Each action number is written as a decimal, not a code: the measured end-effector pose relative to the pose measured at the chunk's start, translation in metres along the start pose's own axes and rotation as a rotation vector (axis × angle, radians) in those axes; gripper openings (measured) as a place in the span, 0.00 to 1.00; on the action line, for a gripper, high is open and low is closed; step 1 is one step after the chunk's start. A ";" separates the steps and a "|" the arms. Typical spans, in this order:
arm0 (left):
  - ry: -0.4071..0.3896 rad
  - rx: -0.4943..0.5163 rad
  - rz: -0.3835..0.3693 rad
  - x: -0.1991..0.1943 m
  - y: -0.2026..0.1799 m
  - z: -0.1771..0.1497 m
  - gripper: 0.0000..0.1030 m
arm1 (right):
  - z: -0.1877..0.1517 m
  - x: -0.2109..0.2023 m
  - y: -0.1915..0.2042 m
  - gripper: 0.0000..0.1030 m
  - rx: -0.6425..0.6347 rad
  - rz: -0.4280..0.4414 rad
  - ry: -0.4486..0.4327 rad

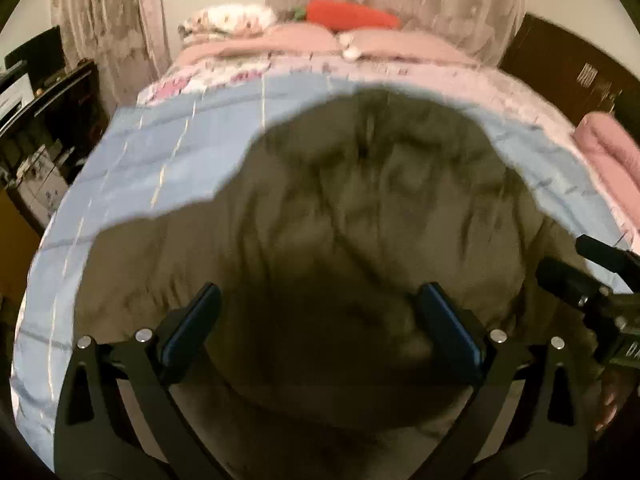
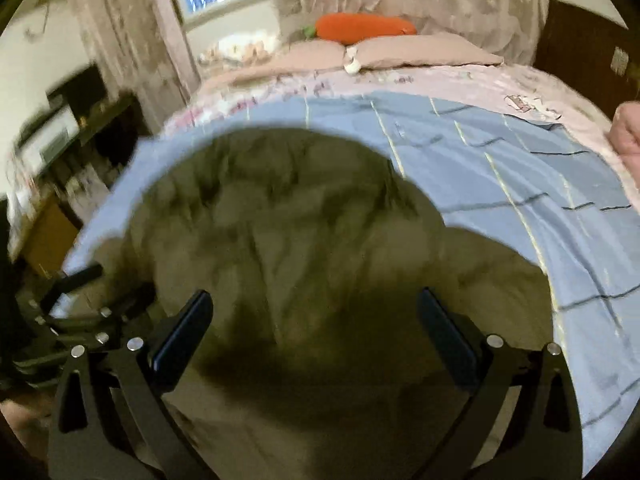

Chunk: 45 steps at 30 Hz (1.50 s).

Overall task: Fold large clothes
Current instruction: 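Fold the hem with both tools up toward the hood and lay it down, then open both tools and pull back from the folded jacket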

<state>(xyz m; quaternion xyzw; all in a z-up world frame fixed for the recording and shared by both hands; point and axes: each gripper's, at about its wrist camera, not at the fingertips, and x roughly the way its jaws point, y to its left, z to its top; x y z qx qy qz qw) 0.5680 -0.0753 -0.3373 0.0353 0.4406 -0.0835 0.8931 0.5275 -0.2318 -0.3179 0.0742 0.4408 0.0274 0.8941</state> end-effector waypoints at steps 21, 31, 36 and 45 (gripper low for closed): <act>0.091 0.033 0.031 0.027 -0.001 -0.024 0.98 | -0.027 0.023 -0.012 0.99 0.070 0.012 0.102; -0.228 -0.020 -0.047 -0.262 0.025 -0.164 0.98 | -0.179 -0.261 0.011 0.99 -0.013 0.086 -0.255; -0.266 -0.016 -0.006 -0.326 0.036 -0.261 0.98 | -0.289 -0.322 0.010 0.99 -0.096 0.052 -0.354; -0.251 -0.083 0.047 -0.315 0.070 -0.352 0.98 | -0.361 -0.320 0.009 0.99 -0.159 0.026 -0.422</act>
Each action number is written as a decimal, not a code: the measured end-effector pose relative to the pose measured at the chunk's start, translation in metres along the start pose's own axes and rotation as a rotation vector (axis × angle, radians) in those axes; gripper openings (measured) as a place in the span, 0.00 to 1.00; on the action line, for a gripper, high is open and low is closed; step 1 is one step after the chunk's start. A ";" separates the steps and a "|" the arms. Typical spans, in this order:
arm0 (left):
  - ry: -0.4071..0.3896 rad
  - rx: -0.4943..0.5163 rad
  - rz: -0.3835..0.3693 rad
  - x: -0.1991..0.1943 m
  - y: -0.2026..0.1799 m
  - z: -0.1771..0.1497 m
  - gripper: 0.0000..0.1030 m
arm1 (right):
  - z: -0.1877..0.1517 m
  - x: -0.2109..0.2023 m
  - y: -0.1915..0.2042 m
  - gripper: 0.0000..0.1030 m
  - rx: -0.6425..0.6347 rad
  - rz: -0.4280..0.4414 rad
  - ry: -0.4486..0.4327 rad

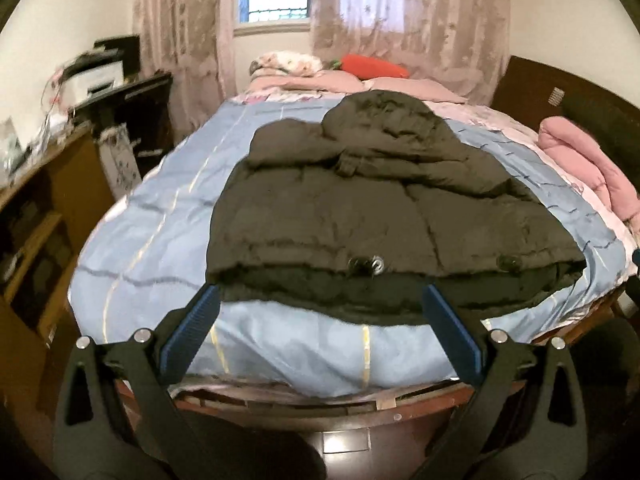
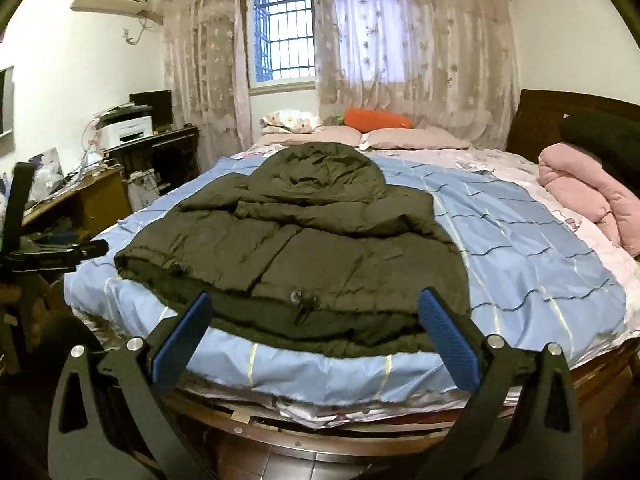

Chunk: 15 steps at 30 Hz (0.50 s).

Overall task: Fold large clothes
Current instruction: 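Open both tools and pull back from the folded jacket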

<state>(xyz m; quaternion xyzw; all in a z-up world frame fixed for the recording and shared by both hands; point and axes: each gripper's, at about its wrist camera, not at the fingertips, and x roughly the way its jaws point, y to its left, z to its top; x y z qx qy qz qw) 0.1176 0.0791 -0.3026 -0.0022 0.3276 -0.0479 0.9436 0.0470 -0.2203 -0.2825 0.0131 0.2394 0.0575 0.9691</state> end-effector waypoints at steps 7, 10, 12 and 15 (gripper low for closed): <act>-0.020 0.054 0.023 0.016 -0.002 -0.030 0.98 | -0.020 0.005 -0.012 0.99 0.026 -0.088 0.000; -0.005 0.066 0.060 0.024 -0.010 -0.034 0.98 | -0.022 0.010 -0.018 0.99 0.059 -0.106 0.003; -0.008 0.065 0.064 0.026 -0.013 -0.033 0.98 | -0.024 0.015 -0.019 0.99 0.068 -0.103 0.016; 0.008 0.050 0.065 0.032 -0.014 -0.034 0.98 | -0.025 0.019 -0.018 0.99 0.066 -0.101 0.023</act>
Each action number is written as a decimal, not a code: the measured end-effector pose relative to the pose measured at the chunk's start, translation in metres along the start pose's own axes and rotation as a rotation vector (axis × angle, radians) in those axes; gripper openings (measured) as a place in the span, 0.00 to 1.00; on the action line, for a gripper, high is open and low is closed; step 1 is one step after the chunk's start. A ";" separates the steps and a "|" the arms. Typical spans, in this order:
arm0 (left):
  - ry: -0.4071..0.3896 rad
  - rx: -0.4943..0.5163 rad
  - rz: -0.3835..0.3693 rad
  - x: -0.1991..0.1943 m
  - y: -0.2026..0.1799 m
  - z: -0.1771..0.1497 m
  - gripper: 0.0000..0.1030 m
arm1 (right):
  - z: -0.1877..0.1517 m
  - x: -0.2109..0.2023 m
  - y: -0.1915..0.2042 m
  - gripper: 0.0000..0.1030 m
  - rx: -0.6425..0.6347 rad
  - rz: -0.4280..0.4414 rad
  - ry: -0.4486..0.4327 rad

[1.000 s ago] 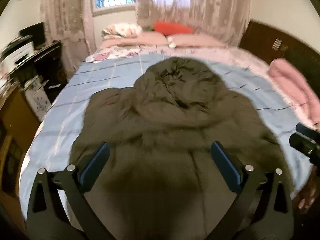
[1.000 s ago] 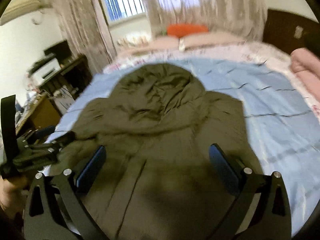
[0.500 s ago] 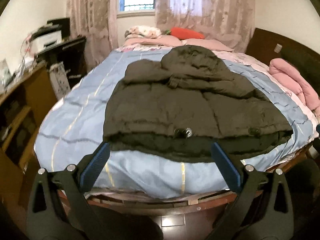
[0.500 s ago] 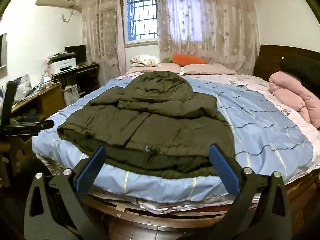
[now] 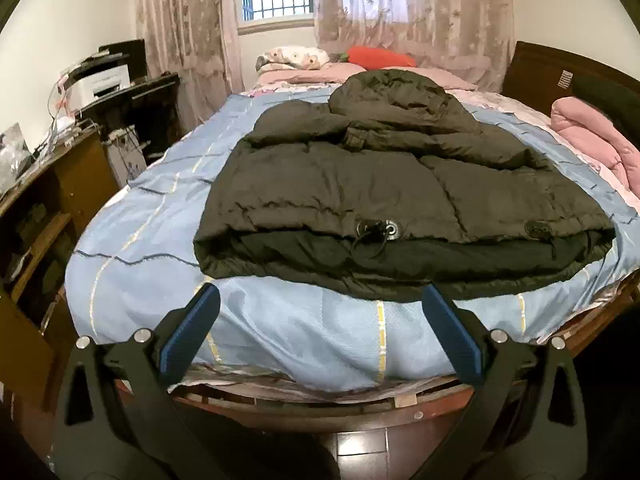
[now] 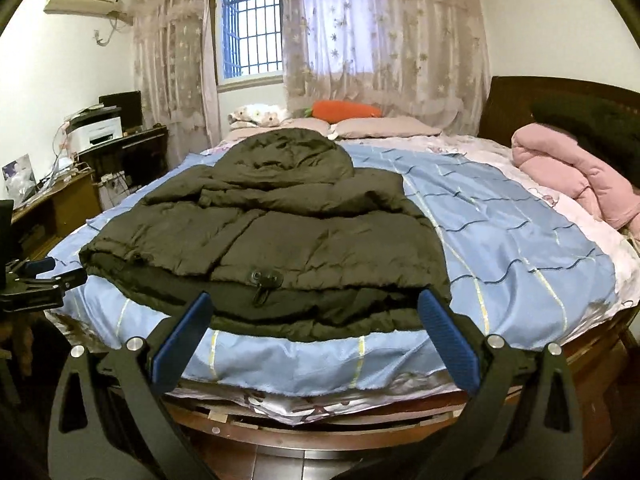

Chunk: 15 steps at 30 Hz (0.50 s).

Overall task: Fold large clothes
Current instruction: 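Open both tools and pull back from the folded jacket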

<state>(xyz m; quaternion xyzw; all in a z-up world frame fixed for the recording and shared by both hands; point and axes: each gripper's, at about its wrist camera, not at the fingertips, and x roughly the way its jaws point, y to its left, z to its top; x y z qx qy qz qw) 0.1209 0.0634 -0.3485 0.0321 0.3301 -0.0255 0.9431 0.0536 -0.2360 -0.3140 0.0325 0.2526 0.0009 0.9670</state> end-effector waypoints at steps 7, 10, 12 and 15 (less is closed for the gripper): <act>0.022 0.006 -0.004 0.008 -0.004 0.000 0.98 | 0.000 0.002 0.001 0.99 0.004 0.007 0.007; 0.025 0.018 0.002 0.010 -0.006 -0.001 0.98 | 0.000 0.003 0.001 0.99 0.003 0.005 0.011; 0.025 0.023 0.003 0.010 -0.006 -0.001 0.98 | 0.000 0.003 0.002 0.99 -0.001 0.003 0.011; 0.025 0.019 -0.001 0.010 -0.005 0.000 0.98 | 0.000 0.003 0.003 0.99 0.004 0.005 0.009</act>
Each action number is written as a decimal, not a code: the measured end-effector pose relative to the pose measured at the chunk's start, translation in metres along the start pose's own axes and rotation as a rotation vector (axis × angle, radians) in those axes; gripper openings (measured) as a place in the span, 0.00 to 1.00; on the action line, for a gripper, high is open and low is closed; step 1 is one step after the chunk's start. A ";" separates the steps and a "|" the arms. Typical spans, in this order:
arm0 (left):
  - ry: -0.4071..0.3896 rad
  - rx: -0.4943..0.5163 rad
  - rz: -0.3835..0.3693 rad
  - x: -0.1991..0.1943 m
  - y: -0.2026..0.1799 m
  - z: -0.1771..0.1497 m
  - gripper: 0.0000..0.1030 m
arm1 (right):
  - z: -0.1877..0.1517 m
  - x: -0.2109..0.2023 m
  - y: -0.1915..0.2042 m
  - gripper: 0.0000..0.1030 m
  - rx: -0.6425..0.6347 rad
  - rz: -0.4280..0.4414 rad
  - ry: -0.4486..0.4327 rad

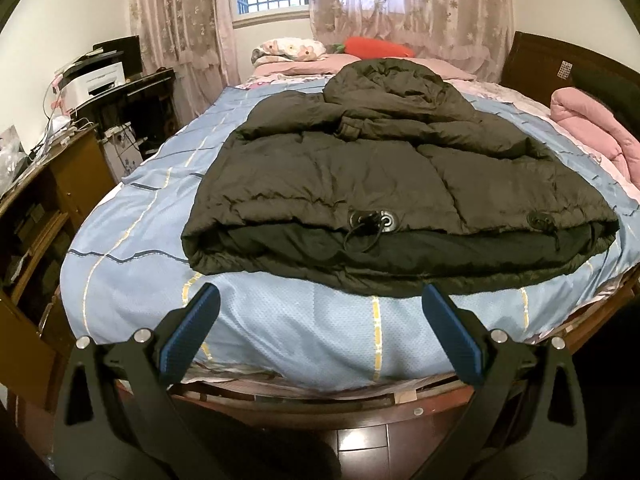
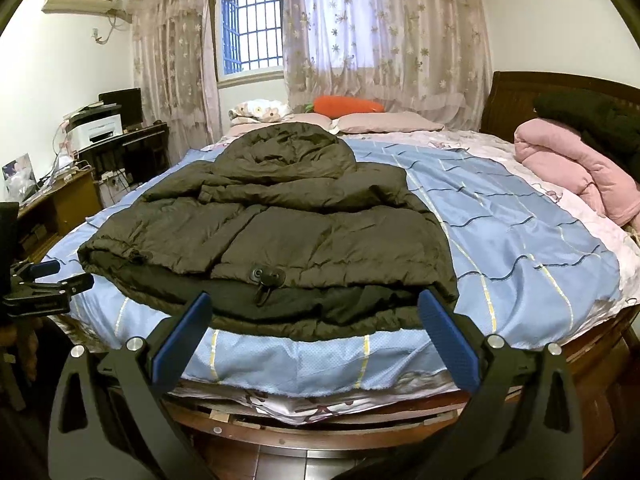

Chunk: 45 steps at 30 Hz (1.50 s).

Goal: Fold large clothes

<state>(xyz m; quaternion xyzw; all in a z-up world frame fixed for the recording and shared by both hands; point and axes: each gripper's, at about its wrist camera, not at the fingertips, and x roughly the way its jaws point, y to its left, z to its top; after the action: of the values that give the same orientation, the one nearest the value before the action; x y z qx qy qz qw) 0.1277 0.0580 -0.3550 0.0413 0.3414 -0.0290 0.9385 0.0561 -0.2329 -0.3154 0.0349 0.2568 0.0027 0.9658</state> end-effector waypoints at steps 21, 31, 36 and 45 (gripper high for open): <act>0.168 -1.175 -0.955 0.087 0.176 0.003 0.98 | 0.011 0.087 -0.169 0.99 0.853 0.296 0.253; 0.108 -1.368 -1.039 0.140 0.184 -0.035 0.98 | -0.033 0.129 -0.191 0.99 1.130 0.357 0.275; 0.090 -1.392 -1.020 0.141 0.192 -0.036 0.98 | -0.035 0.133 -0.191 0.99 1.140 0.404 0.280; 0.094 -1.371 -0.862 0.124 0.210 -0.045 0.98 | -0.038 0.132 -0.191 0.99 1.135 0.419 0.280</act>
<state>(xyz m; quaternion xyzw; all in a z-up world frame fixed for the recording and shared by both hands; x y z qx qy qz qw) 0.2110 0.2684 -0.4571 -0.6769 0.3082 -0.1708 0.6462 0.1492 -0.4181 -0.4265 0.5919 0.3303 0.0598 0.7328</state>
